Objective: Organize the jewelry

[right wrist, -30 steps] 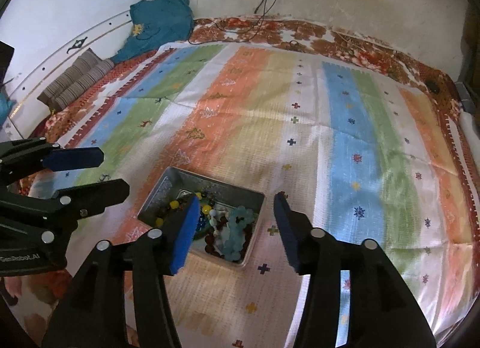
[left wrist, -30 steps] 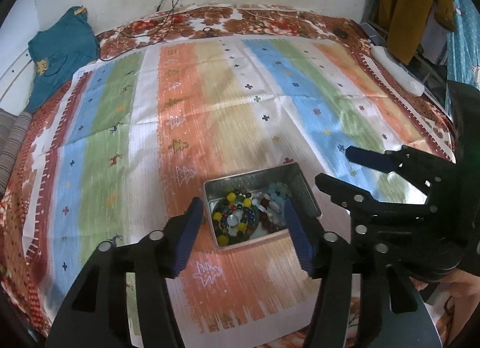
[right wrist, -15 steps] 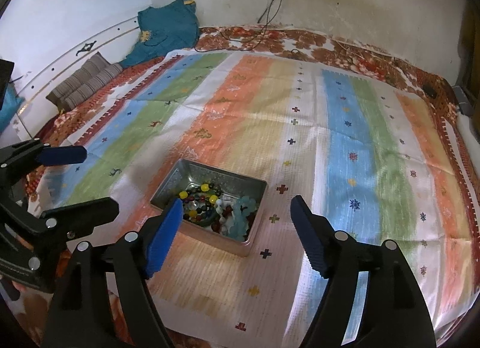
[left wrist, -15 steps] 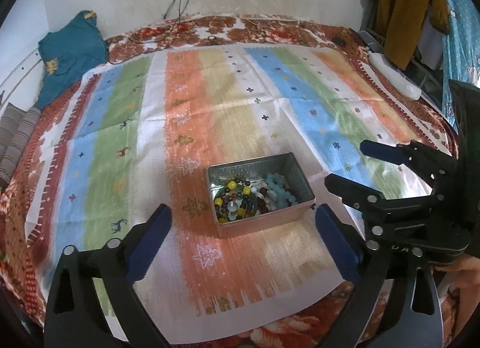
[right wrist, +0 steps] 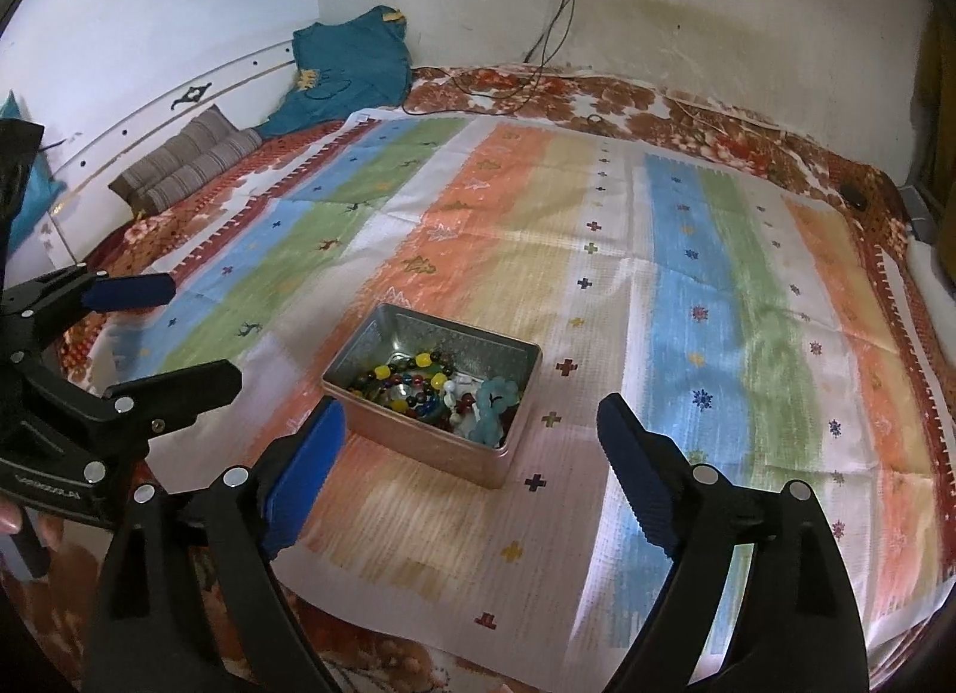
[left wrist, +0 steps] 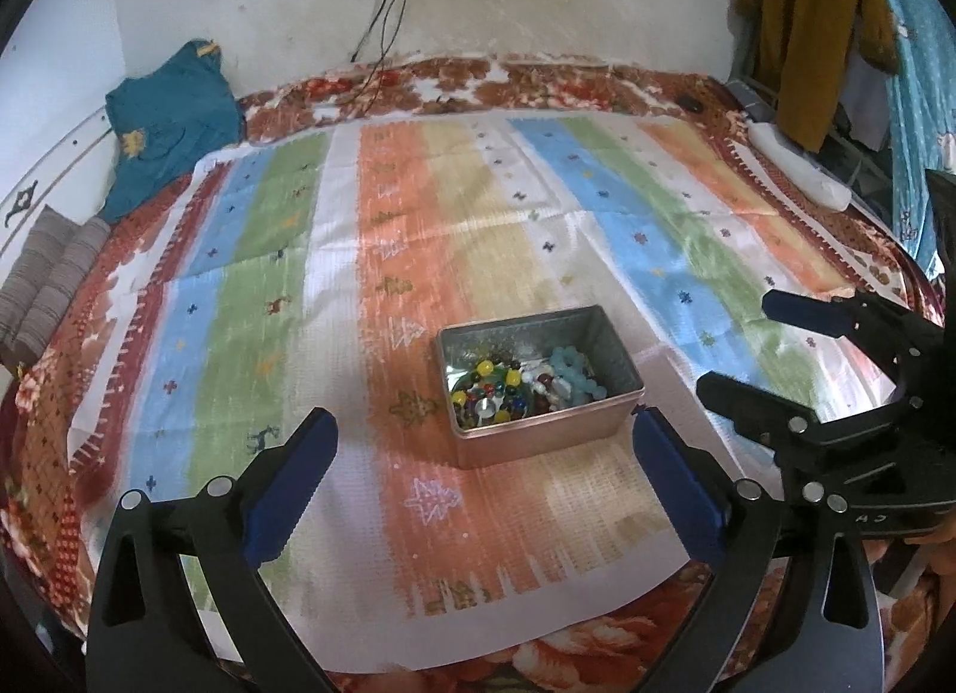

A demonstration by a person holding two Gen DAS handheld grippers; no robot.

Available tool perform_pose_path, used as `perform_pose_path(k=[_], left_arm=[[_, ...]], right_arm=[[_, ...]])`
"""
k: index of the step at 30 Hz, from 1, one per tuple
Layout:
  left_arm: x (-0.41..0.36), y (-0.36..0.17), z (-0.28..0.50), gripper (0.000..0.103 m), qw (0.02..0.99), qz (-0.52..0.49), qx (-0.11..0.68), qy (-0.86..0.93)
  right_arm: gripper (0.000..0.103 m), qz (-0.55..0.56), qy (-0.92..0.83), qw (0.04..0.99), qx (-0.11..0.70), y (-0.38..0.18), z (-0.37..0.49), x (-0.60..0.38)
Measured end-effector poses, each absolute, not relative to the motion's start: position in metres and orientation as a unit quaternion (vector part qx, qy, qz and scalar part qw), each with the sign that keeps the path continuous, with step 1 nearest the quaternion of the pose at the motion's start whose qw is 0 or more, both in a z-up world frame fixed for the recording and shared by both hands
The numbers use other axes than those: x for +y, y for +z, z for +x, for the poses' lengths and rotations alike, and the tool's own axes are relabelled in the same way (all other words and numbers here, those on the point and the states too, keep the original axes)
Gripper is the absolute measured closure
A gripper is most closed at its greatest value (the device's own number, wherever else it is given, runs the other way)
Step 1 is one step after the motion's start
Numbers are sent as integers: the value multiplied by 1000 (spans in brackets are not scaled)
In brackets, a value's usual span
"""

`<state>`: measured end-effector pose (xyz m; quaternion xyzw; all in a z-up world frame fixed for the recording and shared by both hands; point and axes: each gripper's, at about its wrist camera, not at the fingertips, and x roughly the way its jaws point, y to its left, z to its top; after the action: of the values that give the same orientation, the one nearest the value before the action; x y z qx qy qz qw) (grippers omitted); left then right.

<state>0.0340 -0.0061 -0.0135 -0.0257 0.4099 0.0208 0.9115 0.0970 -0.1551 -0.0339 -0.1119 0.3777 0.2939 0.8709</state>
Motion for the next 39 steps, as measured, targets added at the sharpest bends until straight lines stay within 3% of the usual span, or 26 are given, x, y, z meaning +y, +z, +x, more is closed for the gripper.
perform_pose_path(k=[39], left_arm=[[-15, -8, 14, 6, 924, -21, 381, 12]], right_arm=[[15, -95, 298, 882, 353, -26, 76, -175]])
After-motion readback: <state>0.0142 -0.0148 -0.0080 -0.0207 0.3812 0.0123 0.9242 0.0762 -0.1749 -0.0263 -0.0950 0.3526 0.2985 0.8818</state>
